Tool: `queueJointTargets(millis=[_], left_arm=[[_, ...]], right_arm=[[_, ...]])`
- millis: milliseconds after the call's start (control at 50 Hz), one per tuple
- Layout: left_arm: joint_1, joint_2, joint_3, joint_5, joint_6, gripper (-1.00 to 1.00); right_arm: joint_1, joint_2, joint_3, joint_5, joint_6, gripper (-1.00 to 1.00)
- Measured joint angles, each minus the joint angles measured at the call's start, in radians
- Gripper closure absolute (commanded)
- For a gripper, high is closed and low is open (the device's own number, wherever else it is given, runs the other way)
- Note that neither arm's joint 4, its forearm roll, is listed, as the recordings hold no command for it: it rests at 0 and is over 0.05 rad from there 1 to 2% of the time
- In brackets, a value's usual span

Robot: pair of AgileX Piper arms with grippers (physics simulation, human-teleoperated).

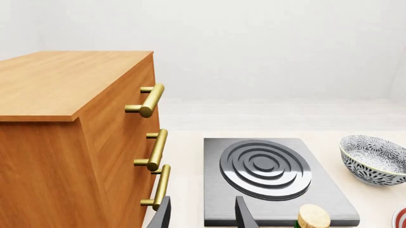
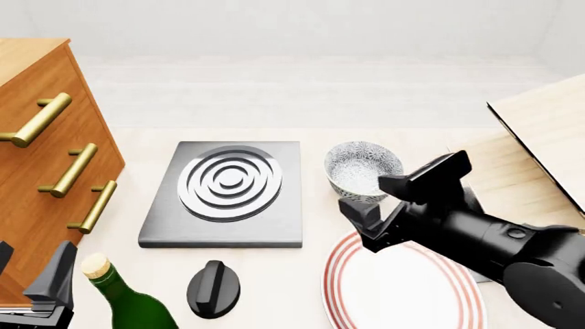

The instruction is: Turn on the stove.

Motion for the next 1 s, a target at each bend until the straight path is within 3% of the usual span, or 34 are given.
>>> queueJointTargets(millis=[360, 700, 1000], left_arm=[[0.0, 0.0, 0.0, 0.0, 0.0, -1.0], [0.0, 0.0, 0.0, 0.0, 0.0, -1.0], [0.0, 0.0, 0.0, 0.0, 0.0, -1.0]], right_arm=[[0.103, 0.231, -0.088, -0.064, 0.004, -1.0], [0.155, 0.298, -0.138, -0.065, 0.0, -1.0], [0.178, 0.394, -0.134, -0.122, 0.014, -1.0]])
